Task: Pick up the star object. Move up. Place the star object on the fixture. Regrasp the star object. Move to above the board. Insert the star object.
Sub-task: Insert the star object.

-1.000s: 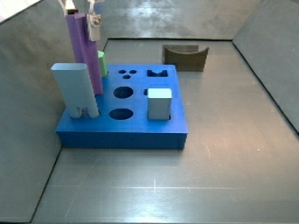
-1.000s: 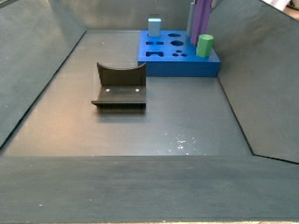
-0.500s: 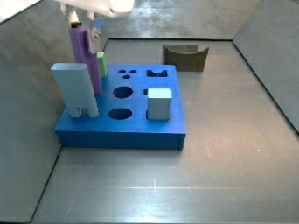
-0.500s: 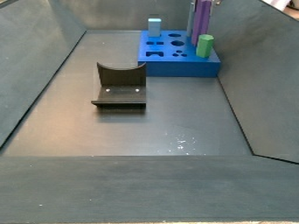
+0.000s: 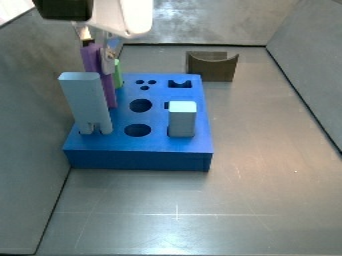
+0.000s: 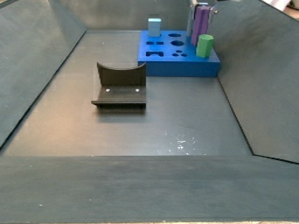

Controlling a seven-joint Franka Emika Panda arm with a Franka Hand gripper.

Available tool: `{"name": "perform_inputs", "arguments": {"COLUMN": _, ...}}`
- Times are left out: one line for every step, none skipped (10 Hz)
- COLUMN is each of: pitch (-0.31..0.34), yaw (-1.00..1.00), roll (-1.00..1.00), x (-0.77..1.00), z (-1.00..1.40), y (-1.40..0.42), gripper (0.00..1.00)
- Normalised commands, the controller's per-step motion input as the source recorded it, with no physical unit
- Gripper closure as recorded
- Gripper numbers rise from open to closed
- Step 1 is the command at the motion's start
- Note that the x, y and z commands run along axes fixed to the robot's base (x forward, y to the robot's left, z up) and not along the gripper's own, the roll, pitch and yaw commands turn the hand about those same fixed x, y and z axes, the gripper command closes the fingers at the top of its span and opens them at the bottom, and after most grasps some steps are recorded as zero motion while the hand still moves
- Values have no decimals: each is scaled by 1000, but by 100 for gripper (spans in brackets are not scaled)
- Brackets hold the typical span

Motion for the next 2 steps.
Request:
{"name": "perform_inputs", "arguments": {"pitch": -61, "yaw": 0, "roll": -87, "x": 0, "z": -126, "y": 0, "gripper": 100}}
{"name": "perform_inputs", "arguments": {"pitch": -47, "yaw": 0, "roll": -40, "x": 0, "z": -11, "y": 14, "gripper": 100}}
